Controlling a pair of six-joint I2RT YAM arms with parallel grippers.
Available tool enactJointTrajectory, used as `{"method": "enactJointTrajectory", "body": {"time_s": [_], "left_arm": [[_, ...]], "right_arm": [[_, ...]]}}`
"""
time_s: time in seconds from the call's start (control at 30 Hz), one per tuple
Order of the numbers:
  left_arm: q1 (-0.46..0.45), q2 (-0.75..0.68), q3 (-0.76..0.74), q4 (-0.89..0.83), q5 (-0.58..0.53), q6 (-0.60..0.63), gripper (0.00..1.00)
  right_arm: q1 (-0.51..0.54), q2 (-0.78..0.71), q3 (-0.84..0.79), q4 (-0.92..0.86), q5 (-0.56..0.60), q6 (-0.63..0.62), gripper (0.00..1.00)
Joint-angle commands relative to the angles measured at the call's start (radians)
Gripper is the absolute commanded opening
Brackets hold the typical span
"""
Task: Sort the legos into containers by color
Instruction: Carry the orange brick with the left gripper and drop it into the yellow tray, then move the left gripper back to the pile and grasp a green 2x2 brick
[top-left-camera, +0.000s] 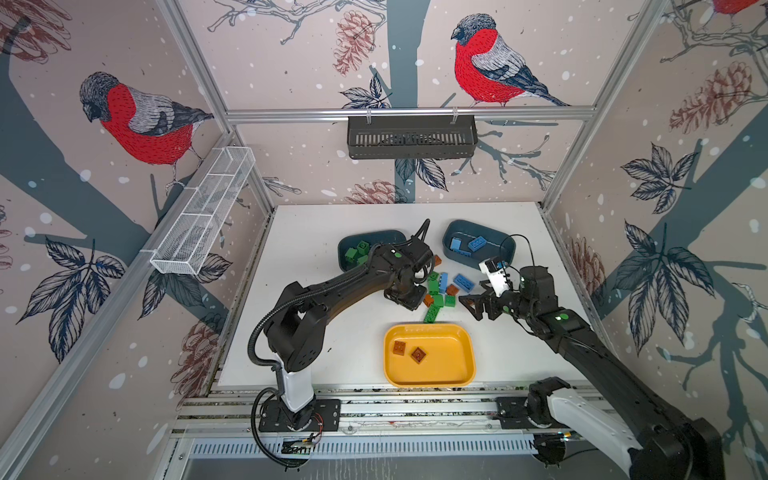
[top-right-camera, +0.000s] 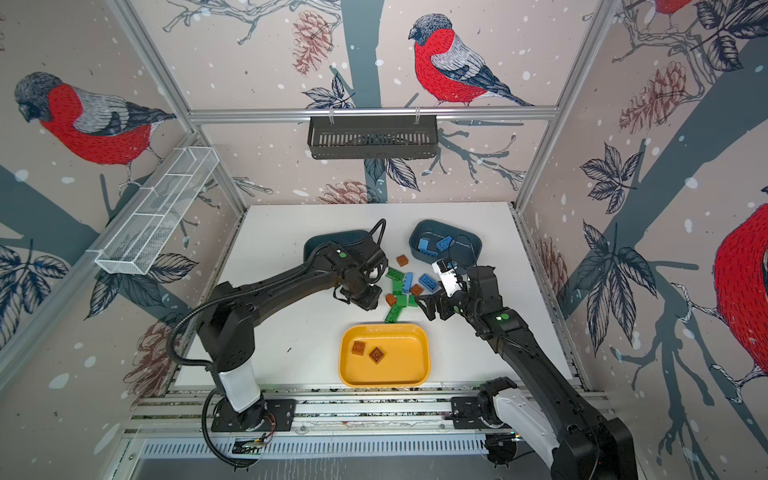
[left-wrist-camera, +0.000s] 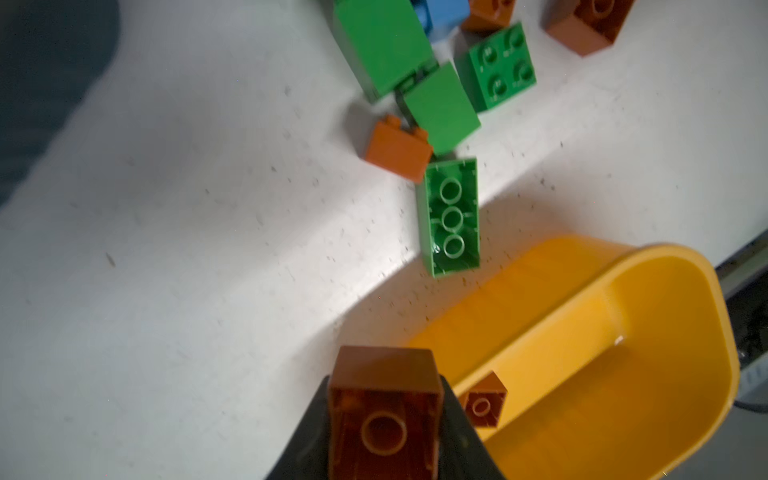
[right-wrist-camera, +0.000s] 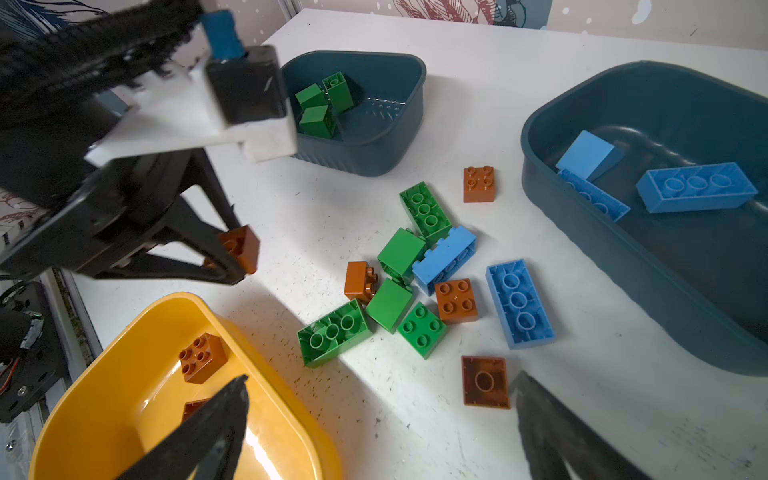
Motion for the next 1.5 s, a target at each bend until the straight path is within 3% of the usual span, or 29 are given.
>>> {"method": "enactJointTrajectory", "body": {"time_s": [0.0,0.3,0.47,0.9,1.47], "left_arm": [[-0.032,-0.051,-0.065,-0.051,0.094,-0.078,0.28],[-0.069,-0.067,-0.209,0.046,0.155,-0.105,0.29],[-0.064,-0.053,-0.173,0.038,0.118,-0.086,0.48],[0.036,0.07,0.13,-0.004,0.05,-0.056,0.62],[0.064,0.414,0.499,0.132,-0.101,-0.341,0.65]], "right_arm": [[0.005,0.013,0.01,0.027,-0.04,-0.02,0.99],[0.016,0.02,0.013,0.025,-0.039,-0.027,0.99],[0.017,0.006,0.015,0.01,-0.026,-0.03,0.99],[0.016,-0.005,0.027,0.004,0.01,-0.028,1.0],[0.01,-0.014,0.01,0.014,0.054,-0.007,0.99]]}}
